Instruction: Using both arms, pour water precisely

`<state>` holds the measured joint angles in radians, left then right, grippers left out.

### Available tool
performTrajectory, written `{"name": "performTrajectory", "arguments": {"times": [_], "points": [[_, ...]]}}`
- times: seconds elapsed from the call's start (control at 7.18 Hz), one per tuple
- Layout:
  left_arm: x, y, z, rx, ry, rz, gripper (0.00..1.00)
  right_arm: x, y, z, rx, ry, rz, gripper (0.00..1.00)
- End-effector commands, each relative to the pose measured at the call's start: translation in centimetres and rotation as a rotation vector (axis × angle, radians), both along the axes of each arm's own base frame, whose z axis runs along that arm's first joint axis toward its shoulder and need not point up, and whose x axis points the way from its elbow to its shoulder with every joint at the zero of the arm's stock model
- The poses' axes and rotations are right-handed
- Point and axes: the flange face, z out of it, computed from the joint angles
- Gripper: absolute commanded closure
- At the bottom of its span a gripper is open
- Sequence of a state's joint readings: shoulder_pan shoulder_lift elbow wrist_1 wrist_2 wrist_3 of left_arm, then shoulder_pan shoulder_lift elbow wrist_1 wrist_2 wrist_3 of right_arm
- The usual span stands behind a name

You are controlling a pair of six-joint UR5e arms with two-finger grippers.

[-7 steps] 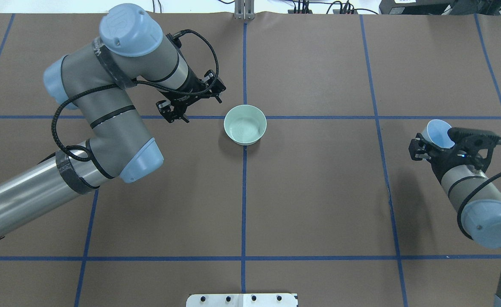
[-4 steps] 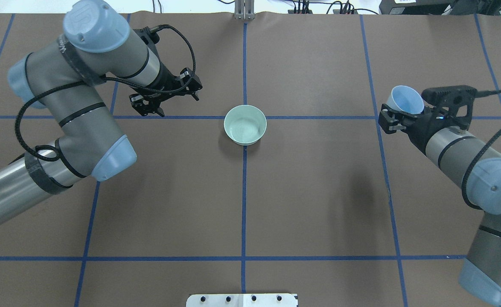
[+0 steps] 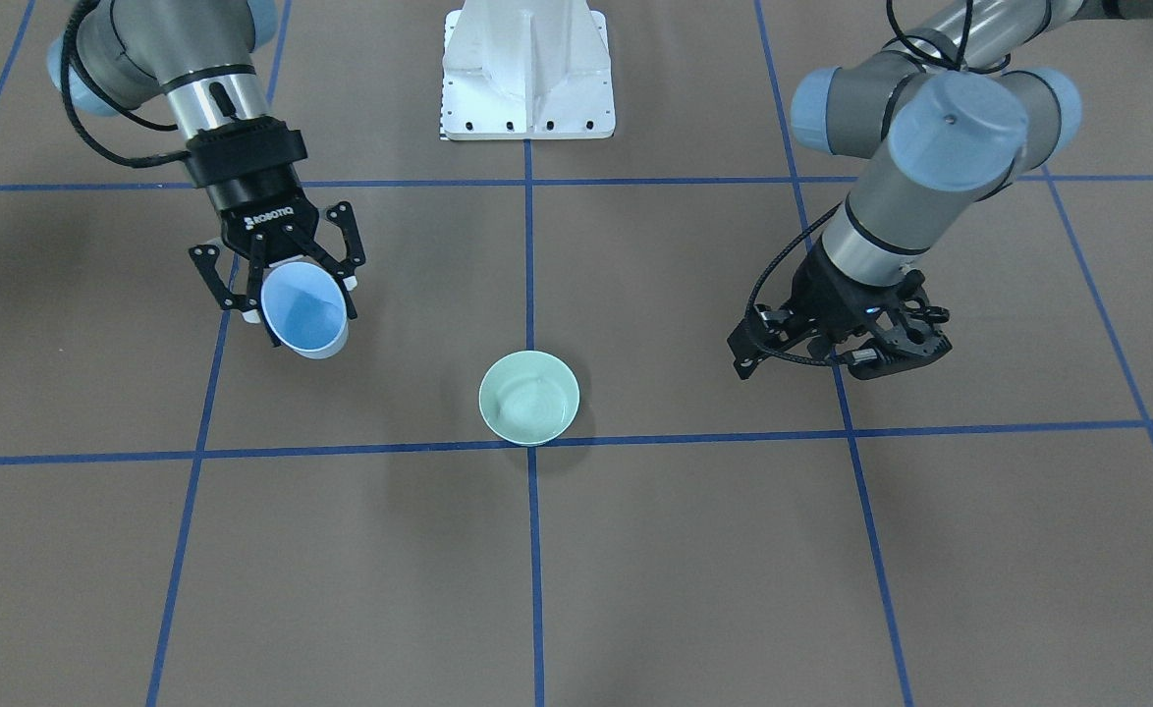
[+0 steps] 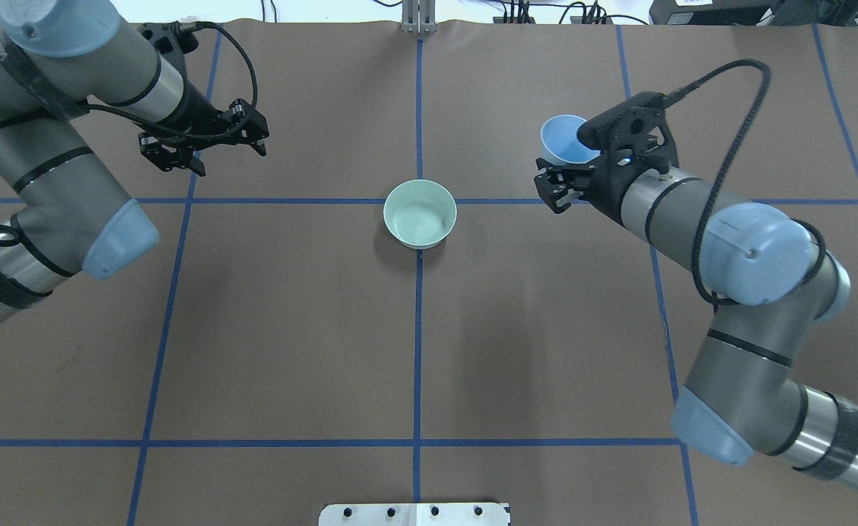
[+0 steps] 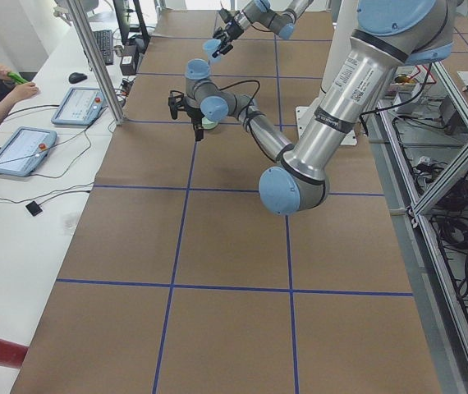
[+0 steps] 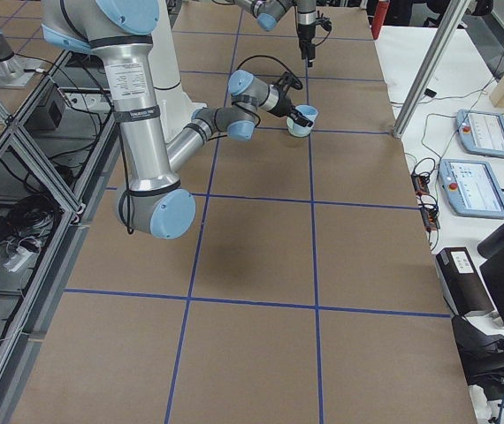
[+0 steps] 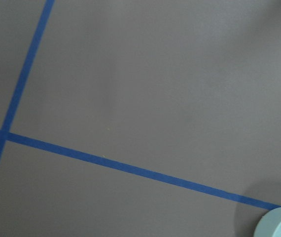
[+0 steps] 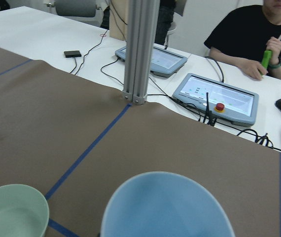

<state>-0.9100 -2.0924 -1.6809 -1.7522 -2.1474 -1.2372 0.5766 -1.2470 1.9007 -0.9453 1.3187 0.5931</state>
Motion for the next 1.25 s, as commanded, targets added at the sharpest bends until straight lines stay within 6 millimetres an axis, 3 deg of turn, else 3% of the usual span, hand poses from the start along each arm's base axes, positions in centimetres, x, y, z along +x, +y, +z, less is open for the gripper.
{"name": "performTrajectory", "arguments": {"times": [0.0,0.28,0.42,0.7,0.97,1.11], "points": [[-3.8,0.4,2.3,0.040,-0.002,0.045,0.00,-3.6,-1.5,-2.0,0.013,0.116,-0.093,1.00],[-5.5,0.4,3.2,0.055,-0.011,0.043,0.00,-6.0,-1.1,-1.8,-0.001,0.130,-0.131,1.00],[-5.7,0.3,3.3,0.071,-0.015,0.052,0.00,-8.2,-1.0,-1.6,-0.040,0.165,-0.185,1.00],[-5.9,0.4,4.0,0.081,-0.023,0.064,0.00,-9.9,-1.0,-1.6,-0.084,0.281,-0.265,1.00],[-6.1,0.3,4.1,0.081,-0.024,0.061,0.00,-12.1,-1.8,-3.1,-0.119,0.431,-0.350,1.00],[-6.5,0.1,4.3,0.097,-0.030,0.068,0.00,-14.1,-2.7,-4.2,-0.159,0.451,-0.398,1.00]]}}
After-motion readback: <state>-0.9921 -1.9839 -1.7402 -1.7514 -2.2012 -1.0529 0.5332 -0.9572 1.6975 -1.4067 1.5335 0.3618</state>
